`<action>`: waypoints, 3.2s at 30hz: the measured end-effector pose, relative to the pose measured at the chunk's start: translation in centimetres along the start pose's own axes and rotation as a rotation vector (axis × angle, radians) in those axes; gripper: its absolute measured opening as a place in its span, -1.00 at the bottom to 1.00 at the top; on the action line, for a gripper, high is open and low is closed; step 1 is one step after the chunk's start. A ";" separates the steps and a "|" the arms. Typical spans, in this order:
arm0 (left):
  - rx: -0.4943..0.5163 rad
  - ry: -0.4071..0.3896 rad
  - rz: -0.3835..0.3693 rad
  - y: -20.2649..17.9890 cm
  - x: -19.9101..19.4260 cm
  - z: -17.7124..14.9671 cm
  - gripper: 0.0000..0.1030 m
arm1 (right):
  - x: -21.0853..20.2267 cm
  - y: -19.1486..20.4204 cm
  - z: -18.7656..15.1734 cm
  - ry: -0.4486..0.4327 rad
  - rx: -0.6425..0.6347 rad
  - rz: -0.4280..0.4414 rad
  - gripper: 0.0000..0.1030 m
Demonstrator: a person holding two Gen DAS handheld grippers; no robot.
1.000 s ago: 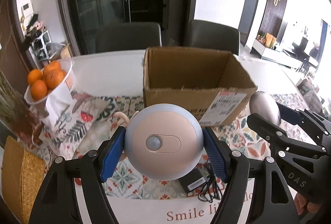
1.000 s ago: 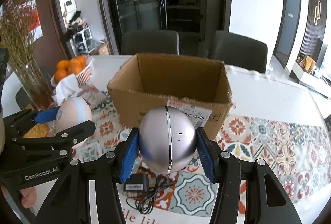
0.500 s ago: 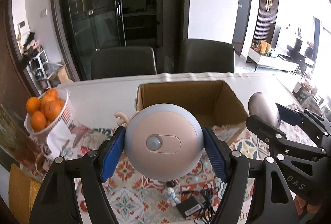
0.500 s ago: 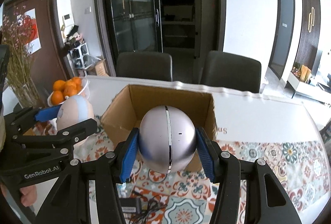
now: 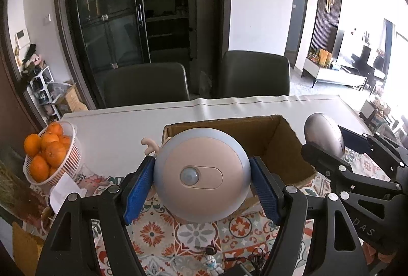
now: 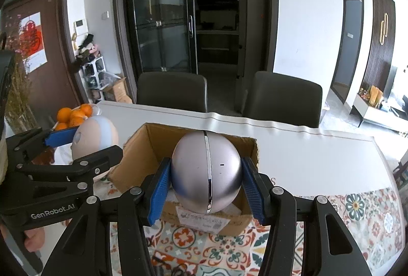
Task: Organize rigid objects
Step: 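Lift both held items and carry them over the cardboard box, then open both tools to drop the dome and lamp into the box, then move the right tool to the black adapter while the left moves to the figurine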
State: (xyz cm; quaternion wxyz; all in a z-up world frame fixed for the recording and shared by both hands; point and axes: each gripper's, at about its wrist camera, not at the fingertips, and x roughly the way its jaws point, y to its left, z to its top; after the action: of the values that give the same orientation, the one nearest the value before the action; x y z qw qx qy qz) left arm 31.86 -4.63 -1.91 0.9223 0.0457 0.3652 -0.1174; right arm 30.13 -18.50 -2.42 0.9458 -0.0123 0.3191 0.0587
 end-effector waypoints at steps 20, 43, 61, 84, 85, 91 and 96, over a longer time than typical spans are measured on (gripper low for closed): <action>0.015 0.181 -0.004 0.5 9.9 0.3 0.44 | 9.8 -2.0 -0.1 0.193 -0.020 -0.013 0.05; -0.024 0.103 0.169 1.5 4.8 -1.1 0.89 | 8.4 -1.8 -1.4 0.194 -0.001 -0.047 0.39; -0.098 0.087 0.206 2.8 -1.6 -6.1 1.00 | 1.4 1.7 -3.7 0.140 -0.062 -0.059 0.44; -0.180 0.234 0.308 6.0 -3.2 -14.9 1.00 | 2.0 6.5 -10.4 0.301 -0.139 0.039 0.44; -0.187 0.242 0.305 6.2 -3.2 -15.3 1.00 | 2.1 6.8 -10.6 0.310 -0.142 0.046 0.44; -0.214 0.298 0.302 6.8 -2.6 -17.6 1.00 | 2.7 8.1 -12.2 0.356 -0.175 0.074 0.44; -0.227 0.340 0.299 7.2 -2.1 -19.2 1.00 | 3.7 8.8 -13.6 0.405 -0.184 0.111 0.44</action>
State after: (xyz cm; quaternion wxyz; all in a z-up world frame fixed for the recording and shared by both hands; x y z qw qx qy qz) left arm 19.45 6.01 -14.44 0.8540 0.0148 0.5152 0.0715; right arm 23.84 -10.18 -15.41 0.8528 -0.0923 0.4957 0.1358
